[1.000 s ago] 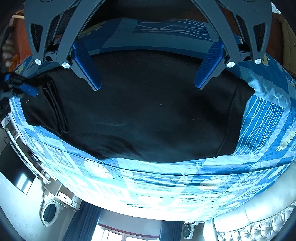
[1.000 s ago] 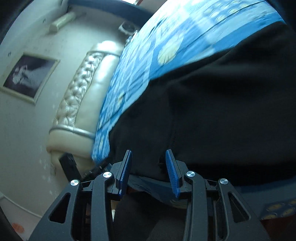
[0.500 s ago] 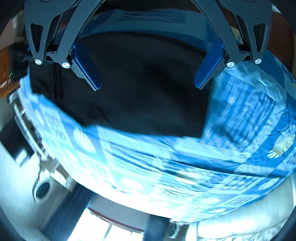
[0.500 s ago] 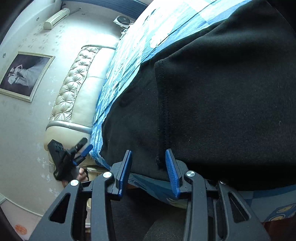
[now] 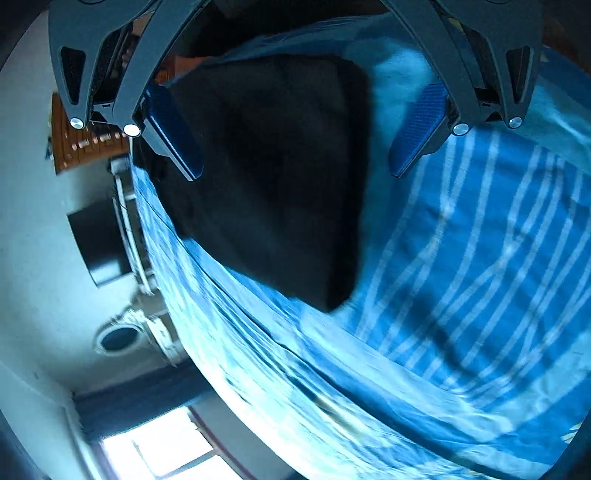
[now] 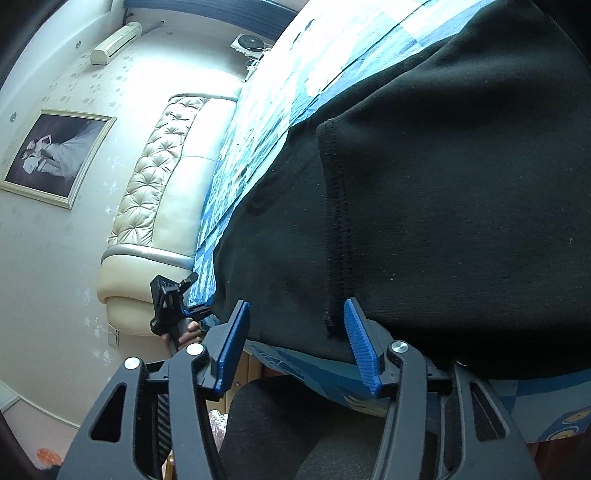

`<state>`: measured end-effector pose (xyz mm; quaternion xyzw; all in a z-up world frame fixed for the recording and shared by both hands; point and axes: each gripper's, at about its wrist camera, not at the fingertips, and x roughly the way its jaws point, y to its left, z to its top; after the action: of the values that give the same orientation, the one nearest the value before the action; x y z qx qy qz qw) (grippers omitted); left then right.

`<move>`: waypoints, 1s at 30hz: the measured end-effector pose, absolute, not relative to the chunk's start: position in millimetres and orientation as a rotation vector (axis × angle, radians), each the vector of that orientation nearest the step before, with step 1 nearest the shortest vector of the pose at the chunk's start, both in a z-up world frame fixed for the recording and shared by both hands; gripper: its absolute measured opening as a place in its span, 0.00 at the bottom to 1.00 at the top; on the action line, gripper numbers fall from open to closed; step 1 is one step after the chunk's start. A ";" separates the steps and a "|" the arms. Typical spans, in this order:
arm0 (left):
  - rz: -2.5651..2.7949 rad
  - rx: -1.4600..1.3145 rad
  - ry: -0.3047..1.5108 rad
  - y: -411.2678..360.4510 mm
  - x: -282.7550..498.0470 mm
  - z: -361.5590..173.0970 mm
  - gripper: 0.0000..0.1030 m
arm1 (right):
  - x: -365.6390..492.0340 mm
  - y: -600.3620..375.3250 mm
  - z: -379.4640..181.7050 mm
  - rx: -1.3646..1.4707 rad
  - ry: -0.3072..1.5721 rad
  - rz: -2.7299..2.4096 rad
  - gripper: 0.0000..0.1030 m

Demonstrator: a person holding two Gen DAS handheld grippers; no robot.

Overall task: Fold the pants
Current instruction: 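Grasp the same pants end with the left tool beside the right tool, then lift the held pants end with both tools and fold it over the pants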

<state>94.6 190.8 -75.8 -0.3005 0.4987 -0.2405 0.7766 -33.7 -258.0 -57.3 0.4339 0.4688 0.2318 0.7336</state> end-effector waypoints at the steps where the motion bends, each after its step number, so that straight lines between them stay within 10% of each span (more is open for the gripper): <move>1: -0.549 -0.669 1.075 187.3 92.5 -76.6 0.96 | -33.8 -257.4 -57.2 0.955 1.029 0.510 0.54; 4: -0.603 -0.720 1.079 175.7 86.6 -81.2 0.86 | -34.3 -255.8 -57.2 0.953 1.022 0.512 0.56; 9: -0.547 -0.780 1.119 170.5 89.2 -96.7 0.26 | -34.7 -249.6 -53.4 0.924 0.996 0.531 0.68; 30: -0.511 -0.581 1.042 119.1 77.4 9.1 0.13 | -41.8 -259.0 -5.2 0.533 0.912 0.154 0.79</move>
<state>77.4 119.1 9.1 -0.2705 0.4853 -0.2380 0.7967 -41.8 -259.0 -5.2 0.2539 0.4346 0.0733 0.8610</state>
